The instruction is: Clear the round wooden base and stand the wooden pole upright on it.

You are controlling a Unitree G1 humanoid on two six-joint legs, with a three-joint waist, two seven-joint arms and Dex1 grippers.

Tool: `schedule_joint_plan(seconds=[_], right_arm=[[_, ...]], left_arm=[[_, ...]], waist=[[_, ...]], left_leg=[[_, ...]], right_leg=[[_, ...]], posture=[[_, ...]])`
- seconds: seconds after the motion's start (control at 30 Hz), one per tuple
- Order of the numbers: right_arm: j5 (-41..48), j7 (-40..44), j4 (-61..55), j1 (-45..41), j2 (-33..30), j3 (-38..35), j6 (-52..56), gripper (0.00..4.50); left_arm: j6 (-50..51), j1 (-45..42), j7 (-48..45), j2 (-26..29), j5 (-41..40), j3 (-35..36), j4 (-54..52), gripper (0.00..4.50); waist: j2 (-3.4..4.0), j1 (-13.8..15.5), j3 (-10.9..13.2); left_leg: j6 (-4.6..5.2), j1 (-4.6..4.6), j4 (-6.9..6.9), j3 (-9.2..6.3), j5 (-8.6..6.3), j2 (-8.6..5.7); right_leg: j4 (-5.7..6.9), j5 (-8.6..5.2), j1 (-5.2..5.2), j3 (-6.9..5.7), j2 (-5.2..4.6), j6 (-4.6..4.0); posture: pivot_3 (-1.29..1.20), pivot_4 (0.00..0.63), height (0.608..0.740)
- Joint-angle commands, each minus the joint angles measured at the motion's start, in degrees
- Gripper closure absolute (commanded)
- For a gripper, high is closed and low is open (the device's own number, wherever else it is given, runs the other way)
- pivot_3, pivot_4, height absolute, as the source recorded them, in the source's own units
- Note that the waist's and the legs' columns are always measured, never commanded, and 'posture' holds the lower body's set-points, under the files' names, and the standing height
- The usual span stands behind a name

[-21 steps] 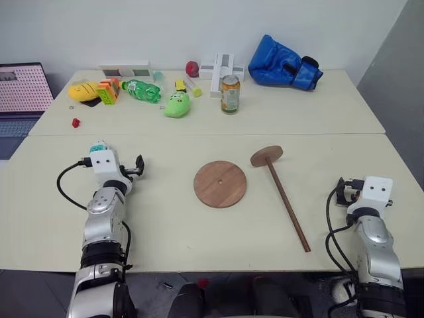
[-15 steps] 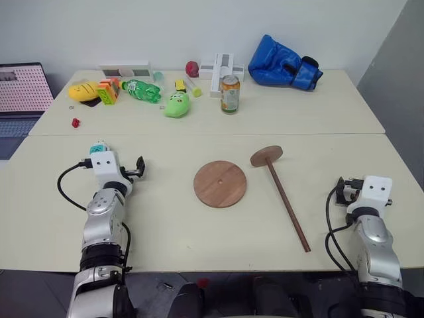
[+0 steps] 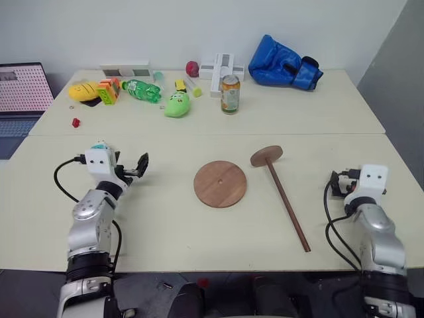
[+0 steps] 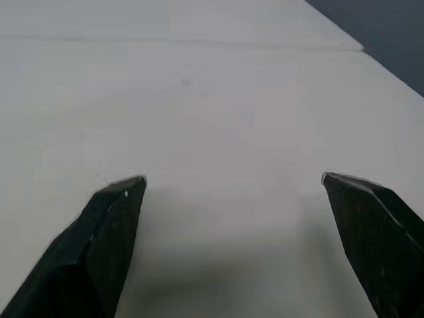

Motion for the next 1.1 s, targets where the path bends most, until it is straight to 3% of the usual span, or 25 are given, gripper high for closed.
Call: schedule_joint_plan(seconds=[0.03, 0.2, 0.33, 0.43, 0.7, 0.83, 1.1], right_arm=[[7.43, 9.98, -6.76, -3.53, -6.17, 1.73, 10.89, 0.05], [21.65, 24.83, -7.22, -9.09, -14.65, 1.59, 26.47, 0.05], [29.44, 37.17, 0.65, -15.69, -21.70, 4.52, 36.57, 0.05], [32.07, 44.43, 10.12, -22.04, -23.44, 7.25, 40.58, 0.05], [26.54, 60.70, 27.62, -31.61, -25.40, 21.46, 37.15, 0.05], [23.42, 64.89, 32.67, -33.99, -22.19, 27.08, 34.49, 0.05], [18.64, 68.83, 41.31, -39.17, -15.84, 30.52, 30.88, 0.05]], left_arm=[[4.22, 0.59, -6.06, 2.16, -3.13, -2.83, -9.43, 0.00], [11.08, 1.96, -16.46, 5.29, -9.29, -8.23, -21.53, 0.00], [15.54, 1.85, -24.46, 8.79, -12.44, -13.92, -28.50, 0.00], [18.05, 1.33, -29.65, 10.23, -15.72, -16.17, -31.38, 0.00], [15.04, 1.18, -34.54, 9.65, -14.54, -18.53, -31.10, 0.00], [14.27, 2.91, -33.74, 8.87, -13.73, -19.17, -31.89, 0.00], [13.22, 5.76, -32.48, 8.36, -12.75, -19.15, -33.60, 0.00]], waist=[[0.00, 0.03, 0.00], [-0.02, 0.03, 0.01], [-0.03, 0.07, 0.06], [-0.07, -0.20, 0.09], [-0.09, 0.01, 0.12], [-0.09, -0.08, 0.12], [-0.09, -0.07, 0.13]], left_leg=[[0.05, 0.00, -0.01, 0.01, -0.03, -0.01], [0.19, -0.01, 0.00, -0.01, -0.11, 0.00], [0.28, 0.00, 0.01, 0.04, -0.15, -0.02], [0.31, 0.04, 0.02, 0.07, -0.17, 0.02], [0.40, -0.03, 0.03, 0.12, -0.22, 0.02], [0.41, -0.04, 0.03, 0.14, -0.23, 0.03], [0.41, -0.04, 0.08, 0.13, -0.23, 0.02]], right_leg=[[-0.02, 0.00, 0.00, 0.02, 0.00, 0.00], [-0.06, 0.00, 0.03, -0.02, 0.00, 0.00], [-0.11, 0.00, 0.05, 0.01, 0.00, 0.00], [-0.10, 0.00, 0.07, 0.04, 0.05, 0.00], [-0.21, 0.00, 0.02, 0.05, 0.05, 0.00], [-0.25, 0.00, 0.02, 0.06, 0.03, 0.00], [-0.17, 0.00, -0.01, 0.07, 0.01, 0.00]], posture=[[0.00, 0.150, 0.740], [0.00, 0.150, 0.740], [0.00, 0.150, 0.740], [0.00, 0.150, 0.740], [0.00, 0.150, 0.740], [0.00, 0.150, 0.740], [0.00, 0.150, 0.740]])
